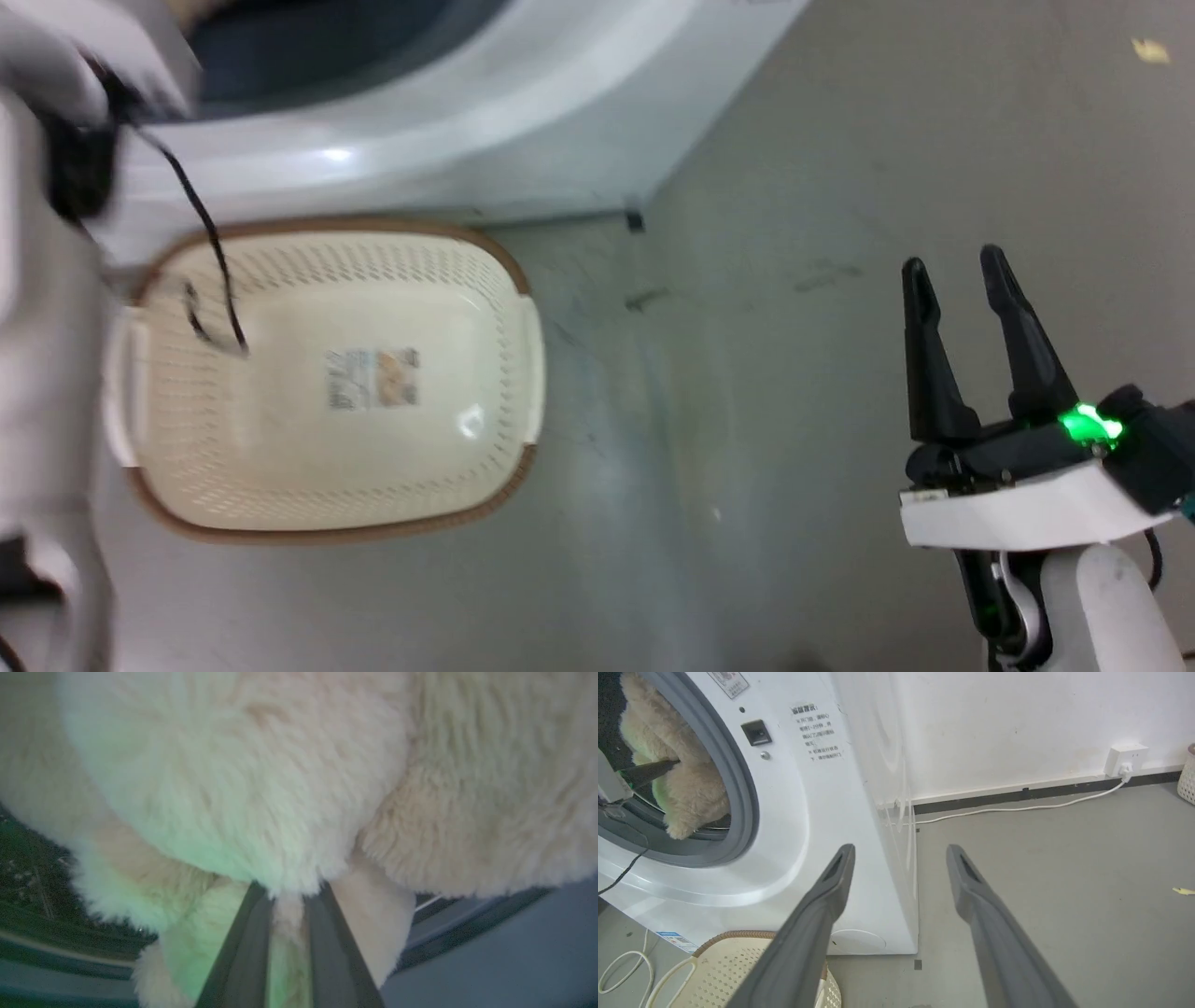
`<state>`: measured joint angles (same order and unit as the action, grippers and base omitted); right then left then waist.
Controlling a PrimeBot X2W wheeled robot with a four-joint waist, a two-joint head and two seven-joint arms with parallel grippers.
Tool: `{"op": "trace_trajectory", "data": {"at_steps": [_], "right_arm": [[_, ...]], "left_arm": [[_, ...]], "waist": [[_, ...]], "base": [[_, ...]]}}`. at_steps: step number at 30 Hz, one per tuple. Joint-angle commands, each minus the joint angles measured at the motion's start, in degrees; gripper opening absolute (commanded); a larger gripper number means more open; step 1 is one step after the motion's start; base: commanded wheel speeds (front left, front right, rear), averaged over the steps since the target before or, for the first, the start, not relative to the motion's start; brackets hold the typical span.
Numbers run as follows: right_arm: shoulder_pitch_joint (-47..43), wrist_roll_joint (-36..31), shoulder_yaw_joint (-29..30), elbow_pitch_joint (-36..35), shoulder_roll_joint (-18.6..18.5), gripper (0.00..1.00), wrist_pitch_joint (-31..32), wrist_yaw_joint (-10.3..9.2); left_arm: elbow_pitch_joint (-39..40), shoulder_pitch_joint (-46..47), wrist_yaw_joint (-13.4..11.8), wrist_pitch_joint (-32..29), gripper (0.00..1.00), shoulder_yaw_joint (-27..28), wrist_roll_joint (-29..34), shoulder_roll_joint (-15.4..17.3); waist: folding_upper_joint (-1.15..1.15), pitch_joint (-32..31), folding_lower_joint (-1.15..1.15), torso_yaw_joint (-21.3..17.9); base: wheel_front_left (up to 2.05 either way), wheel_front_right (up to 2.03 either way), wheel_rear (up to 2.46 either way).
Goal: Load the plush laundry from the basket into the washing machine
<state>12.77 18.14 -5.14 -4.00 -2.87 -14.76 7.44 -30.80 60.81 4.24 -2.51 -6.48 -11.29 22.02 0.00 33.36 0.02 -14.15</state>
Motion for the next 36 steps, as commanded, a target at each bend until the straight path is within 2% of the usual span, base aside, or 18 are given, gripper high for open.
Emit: {"op": "trace_trajectory", "data": {"at_steps": [1,8,13,17,18,19,20,28,36], "right_arm": [[1.35,0.52,-0.25,-0.01,-0.01,1.00,-0.24,0.05],[3.58,3.06,-1.33,-0.07,-0.01,1.00,-0.24,0.05],[4.27,3.76,-1.62,-0.06,-0.01,1.00,-0.24,0.05],[4.59,3.87,-1.77,0.02,-0.01,1.00,-0.24,0.05],[4.65,3.80,-1.75,0.09,-0.01,1.00,-0.24,0.05],[4.67,3.70,-1.66,0.21,-0.01,1.00,-0.24,0.05],[4.68,3.57,-1.60,0.32,-0.01,1.00,-0.24,0.05],[3.95,1.09,-0.85,0.83,-0.01,1.00,-0.24,0.05],[-0.89,-3.06,-0.10,2.16,-0.01,1.00,-0.24,0.05]], "left_arm": [[-0.86,3.36,0.16,-0.24,0.00,0.00,0.41,0.64],[-12.66,19.84,-0.27,-3.78,0.00,-1.64,3.47,3.86],[-18.81,24.77,0.72,-6.18,0.00,-4.58,5.62,4.94],[-21.70,26.80,1.63,-4.96,0.00,-6.20,5.95,4.91],[-22.34,27.06,1.75,-4.36,0.15,-6.46,5.93,4.85],[-23.00,27.16,1.74,-3.59,0.90,-6.51,5.81,4.74],[-23.75,27.13,1.75,-2.97,1.00,-6.58,5.70,4.61],[-28.83,23.99,2.10,4.52,1.00,-6.89,3.76,2.34],[-32.87,11.07,2.99,15.04,1.00,-7.05,-0.65,-2.35]], "waist": [[0.00,4.55,-0.02,-3.51],[0.00,9.42,-0.02,-6.31],[0.00,11.08,-0.02,-6.87],[0.00,11.55,-0.02,-6.73],[0.00,11.51,-0.02,-6.59],[0.00,11.33,-0.02,-6.38],[0.00,11.07,-0.02,-6.19],[0.00,5.64,-0.02,-3.41],[0.00,-8.34,-0.02,0.97]], "base": [[0.00,0.00,0.00],[0.00,0.00,0.00],[0.00,0.00,0.00],[0.00,0.00,0.00],[0.00,0.00,0.00],[0.00,0.00,0.00],[0.00,0.00,0.00],[0.00,0.00,0.00],[0.00,0.00,0.00]]}}
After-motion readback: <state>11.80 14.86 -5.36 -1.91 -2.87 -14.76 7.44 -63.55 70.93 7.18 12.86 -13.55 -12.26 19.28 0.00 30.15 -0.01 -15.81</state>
